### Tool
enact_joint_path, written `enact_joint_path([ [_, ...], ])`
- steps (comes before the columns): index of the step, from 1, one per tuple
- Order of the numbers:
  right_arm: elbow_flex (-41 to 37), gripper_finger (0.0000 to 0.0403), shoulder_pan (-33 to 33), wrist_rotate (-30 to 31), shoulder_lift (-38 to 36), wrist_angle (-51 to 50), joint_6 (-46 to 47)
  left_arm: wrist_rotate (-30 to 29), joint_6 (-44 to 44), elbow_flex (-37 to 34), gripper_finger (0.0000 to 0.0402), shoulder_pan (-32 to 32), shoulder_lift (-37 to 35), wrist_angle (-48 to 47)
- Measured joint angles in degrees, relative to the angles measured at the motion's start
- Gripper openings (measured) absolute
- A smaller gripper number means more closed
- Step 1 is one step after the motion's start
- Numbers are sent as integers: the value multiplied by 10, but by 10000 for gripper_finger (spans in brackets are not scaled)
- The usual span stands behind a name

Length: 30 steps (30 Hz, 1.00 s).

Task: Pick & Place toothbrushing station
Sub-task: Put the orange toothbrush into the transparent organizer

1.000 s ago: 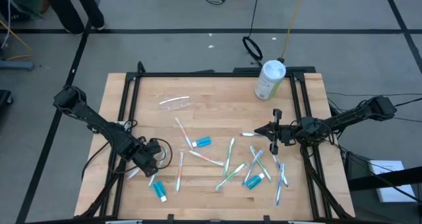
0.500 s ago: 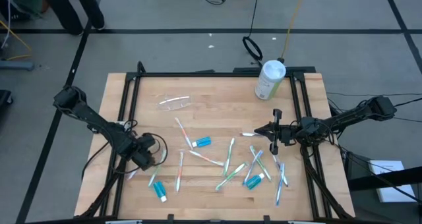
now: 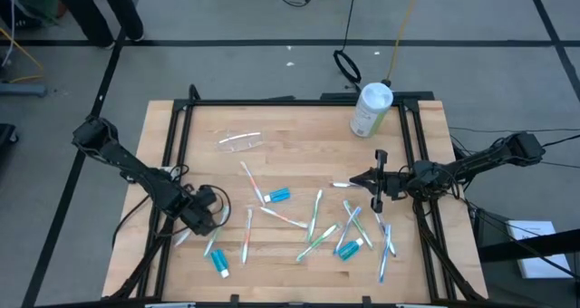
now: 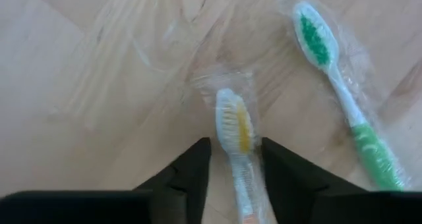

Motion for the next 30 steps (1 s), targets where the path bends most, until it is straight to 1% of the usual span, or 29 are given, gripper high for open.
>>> enact_joint_path([
  [3, 0, 4, -11, -1, 1, 10, 34, -6, 27, 6, 69, 0, 1, -6],
  [7, 2, 4, -48, -1, 13, 33, 110, -25, 60, 27, 15, 0, 2, -11],
  [8, 7, 4, -59, -1, 21, 31, 129, -36, 78, 34, 9, 2, 2, -13],
  [10, 23, 4, -79, -4, 40, 16, 165, -66, 105, 57, 11, 4, 0, -26],
  [11, 35, 4, -88, -15, 56, 6, 179, -86, 113, 68, 15, 6, 0, -41],
  [13, 63, 4, -105, -56, 96, -9, 196, -133, 123, 92, 18, 15, 1, -78],
  [16, 112, 4, -121, -116, 173, -22, 206, -229, 120, 130, 11, 31, 0, -119],
  [20, 172, 4, -139, -120, 283, -28, 233, -372, 106, 166, 6, 58, -5, -134],
  [22, 192, 4, -146, -120, 330, -27, 242, -473, 109, 176, 14, 70, -8, -121],
  [24, 208, 4, -153, -120, 371, -27, 246, -588, 109, 181, 22, 83, -14, -109],
  [26, 216, 4, -158, -120, 399, -28, 247, -680, 111, 181, 24, 98, -23, -103],
  [28, 222, 4, -161, -120, 420, -24, 247, -737, 106, 181, 22, 118, -35, -97],
  [30, 223, 4, -161, -120, 430, -17, 246, -770, 90, 181, 16, 138, -50, -95],
])
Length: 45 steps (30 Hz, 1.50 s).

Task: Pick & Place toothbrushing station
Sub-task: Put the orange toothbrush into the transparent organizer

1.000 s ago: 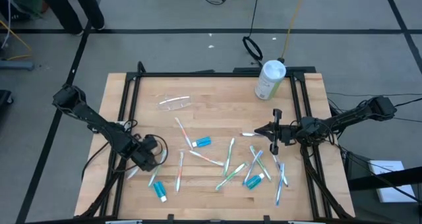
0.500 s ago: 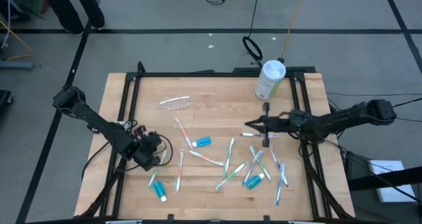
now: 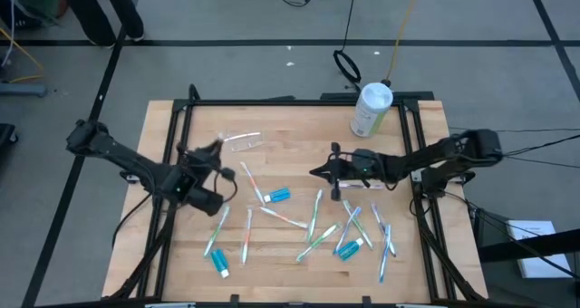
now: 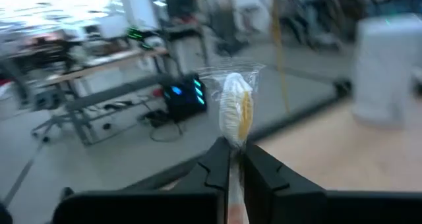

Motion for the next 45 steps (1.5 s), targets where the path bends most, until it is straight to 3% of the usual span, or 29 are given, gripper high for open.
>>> enact_joint_path([
  [7, 0, 4, 0, 0, 1, 11, -1, -31, 36, 0, 9, 58, -55, 4],
  [11, 0, 4, 0, 0, 1, 23, -2, 25, 83, 0, 14, 78, -86, 34],
  [14, 0, 4, 0, 0, 1, 20, -5, 100, 183, 0, 10, 92, -89, 129],
  [20, 0, 4, 0, 0, 1, 28, -2, 190, 504, 0, 7, 135, -58, 419],
  [25, 0, 4, 1, 0, 1, 25, -2, 317, 620, -6, 15, 207, -57, 566],
  [34, -1, 4, 1, 0, 1, 16, -2, 360, 610, -134, 17, 343, -106, 676],
  [39, -1, 4, 1, 0, 1, 20, -2, 365, 655, -249, 6, 364, -110, 857],
  [45, -1, 4, 1, 0, 1, 20, -2, 355, 692, -337, 17, 374, -110, 995],
])
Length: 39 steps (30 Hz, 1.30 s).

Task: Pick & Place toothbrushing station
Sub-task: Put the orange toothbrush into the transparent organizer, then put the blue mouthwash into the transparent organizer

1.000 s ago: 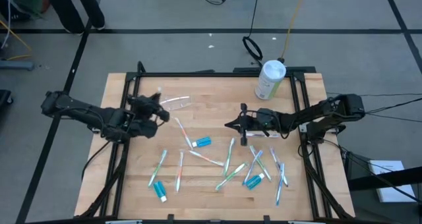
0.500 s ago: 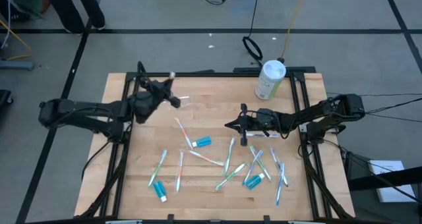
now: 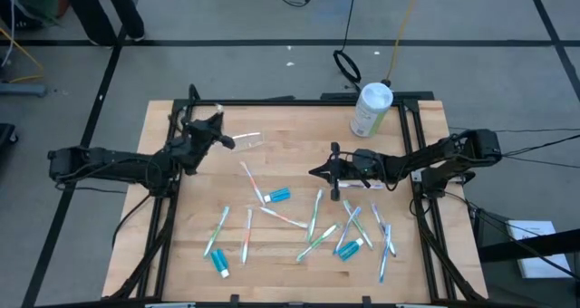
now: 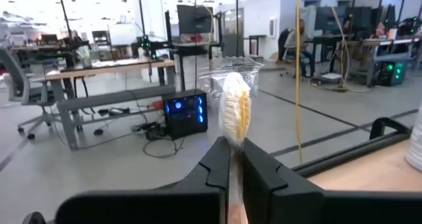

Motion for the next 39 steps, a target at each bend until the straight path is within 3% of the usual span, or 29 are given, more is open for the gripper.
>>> enact_joint_path([
  [4, 0, 4, 0, 0, 0, 0, 0, -7, 17, -23, 12, 4, 0, 30],
  [9, 0, 4, 0, 0, 0, 0, 0, -15, -75, -26, 7, 13, 0, -69],
  [21, 0, 4, 0, 0, 0, 0, -3, -15, -136, -26, 109, 1, 0, -143],
  [27, 0, 4, 0, 0, 0, 0, -4, -15, -124, -25, 141, -18, -4, -122],
  [34, 0, 4, 0, 0, 0, 0, -4, -47, -48, 40, 149, -56, -26, -170],
  [39, 0, 4, 0, 0, 0, 0, 0, -66, -46, 130, 149, -93, -35, -336],
])
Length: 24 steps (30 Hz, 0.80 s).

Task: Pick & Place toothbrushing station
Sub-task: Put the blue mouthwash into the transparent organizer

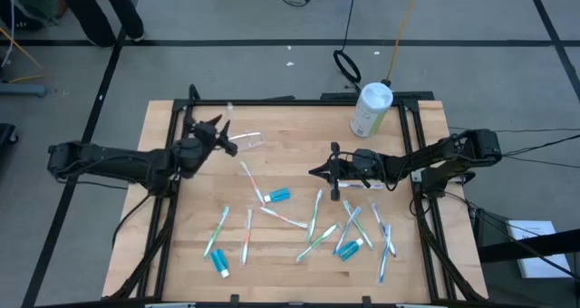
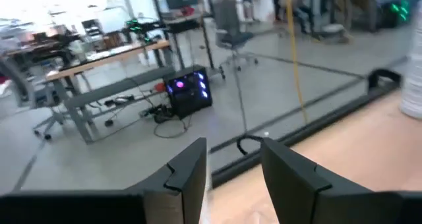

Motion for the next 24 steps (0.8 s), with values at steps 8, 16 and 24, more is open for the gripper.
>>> enact_joint_path([
  [8, 0, 4, 0, 0, 0, 0, 9, 146, -144, 65, 150, -65, 2, -208],
  [16, 0, 4, 0, 0, 0, 0, 15, 326, -321, 62, 150, -112, 11, -324],
  [24, 0, 4, 0, 0, 0, 0, 15, 394, -419, 61, 150, -174, 60, -350],
])
